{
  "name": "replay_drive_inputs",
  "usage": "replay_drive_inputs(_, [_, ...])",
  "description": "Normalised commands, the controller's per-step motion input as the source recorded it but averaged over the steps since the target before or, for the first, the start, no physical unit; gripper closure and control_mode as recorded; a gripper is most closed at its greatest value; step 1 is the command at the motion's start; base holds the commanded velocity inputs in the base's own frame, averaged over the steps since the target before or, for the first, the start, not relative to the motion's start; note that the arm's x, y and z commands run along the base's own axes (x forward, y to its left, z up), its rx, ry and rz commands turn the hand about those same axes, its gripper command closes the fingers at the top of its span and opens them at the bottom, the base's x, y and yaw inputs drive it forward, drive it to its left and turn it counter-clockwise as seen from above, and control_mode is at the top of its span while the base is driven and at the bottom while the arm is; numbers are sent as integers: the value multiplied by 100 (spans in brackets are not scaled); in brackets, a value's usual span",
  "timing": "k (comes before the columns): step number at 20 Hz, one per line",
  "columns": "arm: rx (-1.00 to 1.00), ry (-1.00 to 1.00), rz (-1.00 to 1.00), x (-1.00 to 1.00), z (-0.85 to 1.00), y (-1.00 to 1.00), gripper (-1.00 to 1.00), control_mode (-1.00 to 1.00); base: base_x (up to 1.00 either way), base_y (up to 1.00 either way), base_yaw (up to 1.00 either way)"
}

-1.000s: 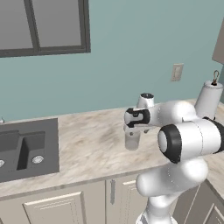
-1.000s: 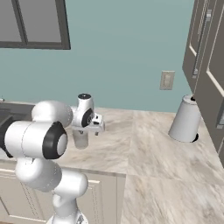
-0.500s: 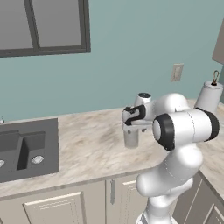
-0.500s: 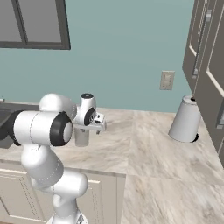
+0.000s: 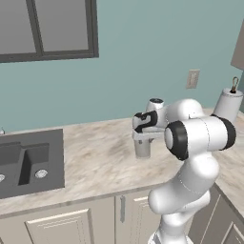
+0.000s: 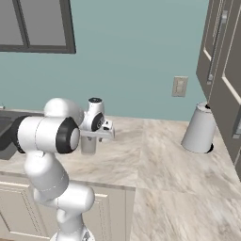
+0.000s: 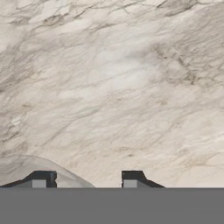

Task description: Move the glass cup from next to the sink to the open cabinet. Then, move the bowl with the lime to the fridge to clear the area for faucet cleaning.

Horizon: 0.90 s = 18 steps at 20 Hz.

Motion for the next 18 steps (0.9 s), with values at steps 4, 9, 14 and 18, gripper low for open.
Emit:
replay_drive_inputs(4, [0, -9, 0, 0, 0, 0, 100, -100, 0, 0, 0])
replay_drive_inputs(9, [1, -19, 0, -27, 8, 0, 100, -100, 0, 0, 0])
replay_drive_inputs(14, [6, -33, -3, -57, 57, 0, 100, -100, 0, 0, 0])
replay_drive_inputs(18, [11, -32, -11, -76, 86, 0, 100, -100, 0, 0, 0])
